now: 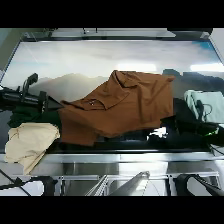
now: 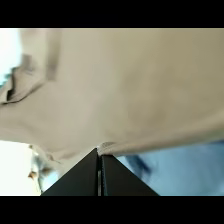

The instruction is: Fold the shirts.

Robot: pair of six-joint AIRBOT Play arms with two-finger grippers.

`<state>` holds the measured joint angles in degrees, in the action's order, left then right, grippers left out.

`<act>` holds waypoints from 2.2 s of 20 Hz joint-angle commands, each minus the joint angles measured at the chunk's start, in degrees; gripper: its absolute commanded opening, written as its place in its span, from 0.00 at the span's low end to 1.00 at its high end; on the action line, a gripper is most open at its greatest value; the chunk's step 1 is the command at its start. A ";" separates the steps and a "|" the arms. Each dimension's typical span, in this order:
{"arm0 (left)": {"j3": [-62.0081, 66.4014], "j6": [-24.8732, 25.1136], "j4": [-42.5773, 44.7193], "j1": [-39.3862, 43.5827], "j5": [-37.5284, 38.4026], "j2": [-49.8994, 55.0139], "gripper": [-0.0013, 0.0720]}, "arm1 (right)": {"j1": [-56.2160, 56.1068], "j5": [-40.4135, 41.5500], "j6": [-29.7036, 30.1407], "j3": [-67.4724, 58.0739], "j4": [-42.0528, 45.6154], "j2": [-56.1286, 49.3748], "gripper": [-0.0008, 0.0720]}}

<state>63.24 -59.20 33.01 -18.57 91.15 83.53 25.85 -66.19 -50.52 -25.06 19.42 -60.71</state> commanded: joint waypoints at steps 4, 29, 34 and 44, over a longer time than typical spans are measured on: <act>12.81 8.61 -42.25 -0.04 7.98 -16.37 0.05 | -0.09 -4.63 -8.66 -27.02 -3.17 22.40 0.04; 23.08 2.38 4.76 21.11 -35.32 2.89 0.05 | -13.18 9.51 -9.49 -43.95 7.37 -10.67 0.04; 34.10 1.75 -4.83 15.56 -17.81 6.69 0.05 | -13.77 6.56 -7.34 -43.95 5.57 -10.21 0.04; 44.11 5.16 -26.08 5.88 -13.18 -29.09 0.04 | -13.44 21.29 -4.74 -43.98 5.70 32.15 0.04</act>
<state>104.84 -54.43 9.41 -9.37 80.71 65.47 12.36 -53.19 -55.64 -69.06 22.90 -40.45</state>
